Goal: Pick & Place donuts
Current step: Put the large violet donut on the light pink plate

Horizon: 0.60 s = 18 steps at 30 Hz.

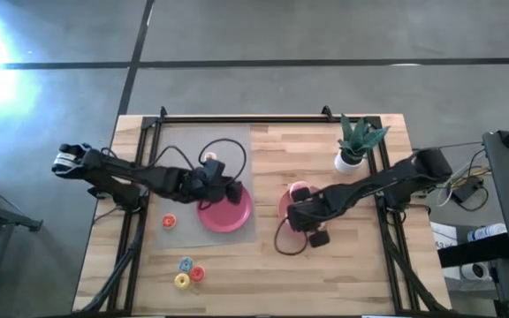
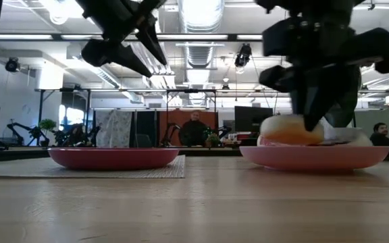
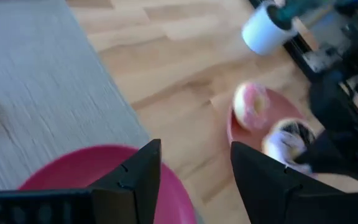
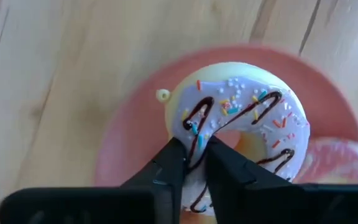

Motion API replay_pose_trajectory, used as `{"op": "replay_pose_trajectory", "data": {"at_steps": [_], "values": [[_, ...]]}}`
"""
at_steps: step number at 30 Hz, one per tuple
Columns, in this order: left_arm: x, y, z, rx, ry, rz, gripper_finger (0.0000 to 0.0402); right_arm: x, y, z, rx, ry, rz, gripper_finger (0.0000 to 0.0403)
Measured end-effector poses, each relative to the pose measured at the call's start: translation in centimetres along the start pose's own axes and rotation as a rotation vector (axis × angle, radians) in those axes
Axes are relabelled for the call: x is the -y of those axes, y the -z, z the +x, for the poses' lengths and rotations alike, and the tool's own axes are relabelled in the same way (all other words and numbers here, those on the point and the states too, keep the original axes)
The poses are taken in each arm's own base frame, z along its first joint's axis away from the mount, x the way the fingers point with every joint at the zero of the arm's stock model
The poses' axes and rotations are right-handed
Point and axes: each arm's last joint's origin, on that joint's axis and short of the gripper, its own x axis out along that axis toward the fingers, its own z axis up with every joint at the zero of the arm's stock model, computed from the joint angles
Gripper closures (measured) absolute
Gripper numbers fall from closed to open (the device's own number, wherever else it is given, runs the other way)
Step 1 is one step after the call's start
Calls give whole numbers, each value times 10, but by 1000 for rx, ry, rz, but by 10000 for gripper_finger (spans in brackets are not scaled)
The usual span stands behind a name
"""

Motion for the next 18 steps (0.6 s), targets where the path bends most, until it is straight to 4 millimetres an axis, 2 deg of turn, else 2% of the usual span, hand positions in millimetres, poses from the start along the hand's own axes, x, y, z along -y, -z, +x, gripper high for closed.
{"op": "replay_pose_trajectory", "data": {"at_steps": [4, 8, 13, 18], "values": [[3, 10, -6, -28, 11, 42, 234, 0, -18, 11, -27, -8, 53, 304], [4, 17, -11, -50, 15, 83, 234, 0, -31, 9, -71, -27, 84, 254], [5, 21, -13, -60, 25, 124, 234, 1, -33, -8, -114, -25, 115, 206], [5, 21, -14, -59, 27, 167, 234, 4, -24, -29, -87, 42, 172, 187]]}}
